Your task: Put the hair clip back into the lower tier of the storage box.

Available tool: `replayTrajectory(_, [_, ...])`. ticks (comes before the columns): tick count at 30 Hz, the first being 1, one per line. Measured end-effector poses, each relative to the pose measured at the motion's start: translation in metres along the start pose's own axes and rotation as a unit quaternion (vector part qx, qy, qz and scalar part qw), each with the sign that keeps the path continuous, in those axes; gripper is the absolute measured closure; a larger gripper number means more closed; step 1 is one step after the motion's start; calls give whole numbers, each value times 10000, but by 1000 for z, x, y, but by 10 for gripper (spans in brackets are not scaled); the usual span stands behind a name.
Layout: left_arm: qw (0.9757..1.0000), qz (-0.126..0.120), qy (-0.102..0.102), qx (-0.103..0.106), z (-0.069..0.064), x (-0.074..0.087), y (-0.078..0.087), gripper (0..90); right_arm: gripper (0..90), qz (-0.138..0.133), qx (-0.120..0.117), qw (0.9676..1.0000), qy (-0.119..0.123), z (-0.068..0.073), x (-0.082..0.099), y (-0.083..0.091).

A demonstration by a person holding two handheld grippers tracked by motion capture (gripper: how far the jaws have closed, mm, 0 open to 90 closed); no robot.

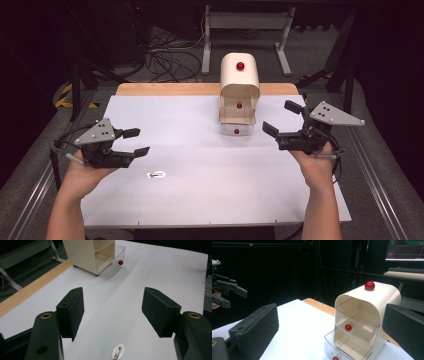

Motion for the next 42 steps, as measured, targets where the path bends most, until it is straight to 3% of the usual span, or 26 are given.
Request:
replayTrajectory(21, [9994, 348, 40, 58, 5, 16, -16, 425, 14, 9, 28, 10000, 12, 0, 0, 1])
replayTrajectory(28, [9985, 525, 100, 134, 7, 23, -24, 432, 14, 6, 18, 10000, 21, 0, 0, 1])
replayTrajectory(42, [9952, 945, 25, 237, 5, 31, -38, 443, 15, -17, 24, 10000, 15, 0, 0, 2])
Point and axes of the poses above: each handheld gripper's, and its own axes: y roughly backward along the jaws, x roughly out of its underside, z roughly to its left, the point moved 3 cm from there along -y, roughly forward along the jaws, and after that the axes turned 9 degrees about z, right-handed, at the moved point
